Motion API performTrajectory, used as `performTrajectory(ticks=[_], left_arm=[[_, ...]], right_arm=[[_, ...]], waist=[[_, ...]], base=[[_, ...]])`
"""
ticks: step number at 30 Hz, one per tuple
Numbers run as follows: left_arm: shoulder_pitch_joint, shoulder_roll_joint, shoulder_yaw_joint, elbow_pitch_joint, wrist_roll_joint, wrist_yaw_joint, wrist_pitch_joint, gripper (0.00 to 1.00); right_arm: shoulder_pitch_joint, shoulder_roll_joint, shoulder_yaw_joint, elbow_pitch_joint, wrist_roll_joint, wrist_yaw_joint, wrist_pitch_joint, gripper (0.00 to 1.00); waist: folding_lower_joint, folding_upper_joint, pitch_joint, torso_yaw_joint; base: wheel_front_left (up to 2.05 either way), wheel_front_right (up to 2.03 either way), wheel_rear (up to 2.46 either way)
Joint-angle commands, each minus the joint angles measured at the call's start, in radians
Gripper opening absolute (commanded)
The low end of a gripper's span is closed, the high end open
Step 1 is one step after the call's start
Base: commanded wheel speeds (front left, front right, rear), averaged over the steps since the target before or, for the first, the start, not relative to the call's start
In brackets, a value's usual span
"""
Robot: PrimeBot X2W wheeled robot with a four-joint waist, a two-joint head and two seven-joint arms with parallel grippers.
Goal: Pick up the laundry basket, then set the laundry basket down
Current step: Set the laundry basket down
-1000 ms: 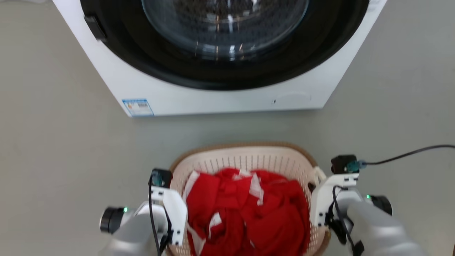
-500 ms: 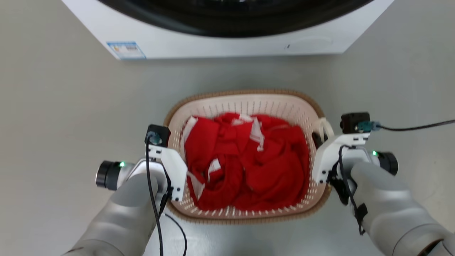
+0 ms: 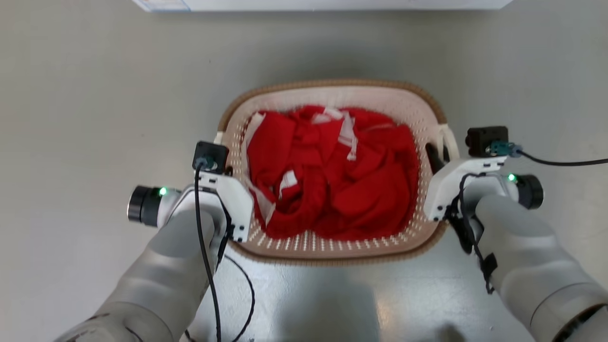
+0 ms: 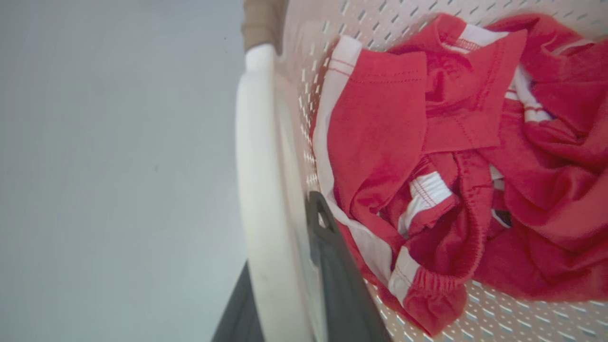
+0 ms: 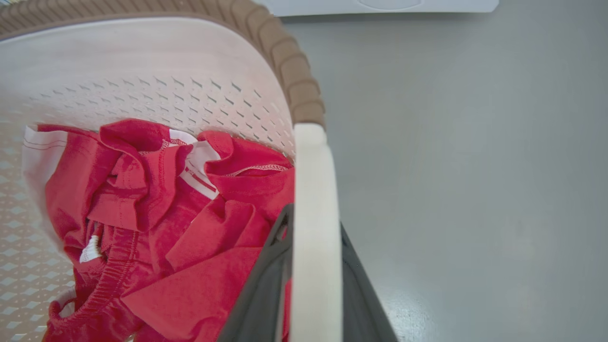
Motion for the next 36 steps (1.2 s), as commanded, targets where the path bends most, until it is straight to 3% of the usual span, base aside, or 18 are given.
performTrajectory(ticks=[1, 11, 36], left_arm=[[-0.022, 0.068, -0.003, 0.021, 0.032, 0.04, -0.025, 0.0], [-0.058, 0.068, -0.001, 0.015, 0.033, 0.057, -0.094, 0.0], [-0.09, 0.068, -0.002, 0.047, 0.028, 0.033, -0.167, 0.0]], right_arm=[[-0.011, -0.04, -0.013, 0.011, -0.03, 0.002, -0.038, 0.0], [-0.032, -0.037, -0.096, 0.011, -0.121, 0.002, -0.09, 0.0], [-0.052, -0.028, -0.259, 0.011, -0.292, 0.002, -0.114, 0.0]], waist=[[0.0001, 0.0, 0.035, 0.009], [0.0001, 0.0, 0.096, 0.005], [0.0001, 0.0, 0.178, 0.016]], base=[[0.0, 0.0, 0.0], [0.0, 0.0, 0.0], [0.0, 0.0, 0.0]])
